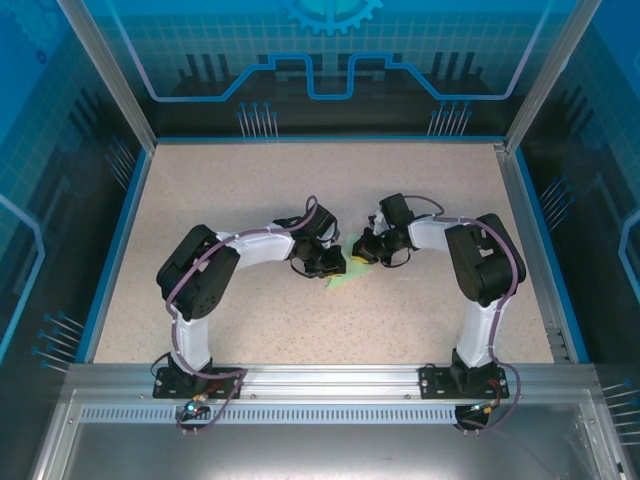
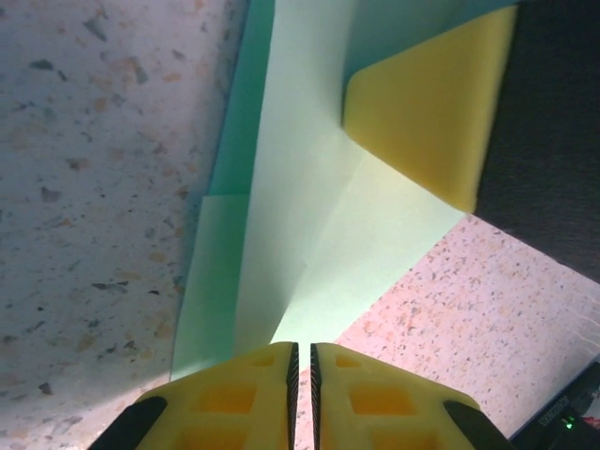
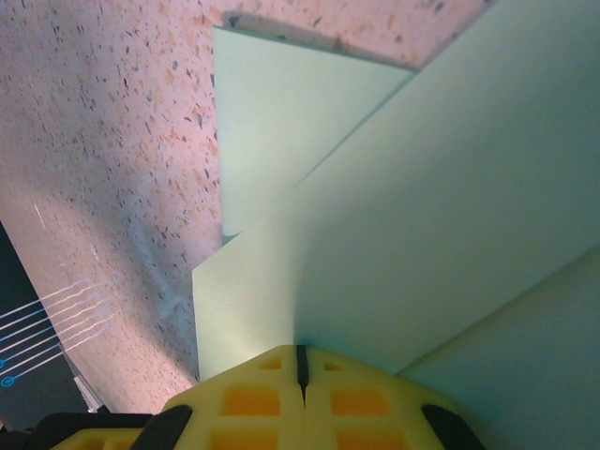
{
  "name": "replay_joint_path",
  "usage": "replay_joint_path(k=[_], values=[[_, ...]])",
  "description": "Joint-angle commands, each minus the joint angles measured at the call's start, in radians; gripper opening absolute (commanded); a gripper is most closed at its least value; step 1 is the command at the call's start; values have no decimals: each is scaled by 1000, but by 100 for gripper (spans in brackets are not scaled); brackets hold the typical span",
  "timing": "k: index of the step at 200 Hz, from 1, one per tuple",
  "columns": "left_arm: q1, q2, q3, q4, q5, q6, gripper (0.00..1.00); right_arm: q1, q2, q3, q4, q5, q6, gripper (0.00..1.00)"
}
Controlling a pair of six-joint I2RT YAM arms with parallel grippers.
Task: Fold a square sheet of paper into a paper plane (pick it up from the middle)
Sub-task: Fourth fold the wing at the center of the table.
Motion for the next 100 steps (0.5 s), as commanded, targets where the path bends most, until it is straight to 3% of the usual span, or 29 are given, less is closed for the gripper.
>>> replay_joint_path(k=[1,55,100], values=[[-7,27,-12,-55,-35,-3,14,-3,98,-36,-113,140,-10,1],[-8,30,-11,-84,-78,-6,13,-3,107,-35,-114,141,-8,1],[-8,-23,-20,-40,-18,-8,14,-3,108,-36,-114,141,-8,1]])
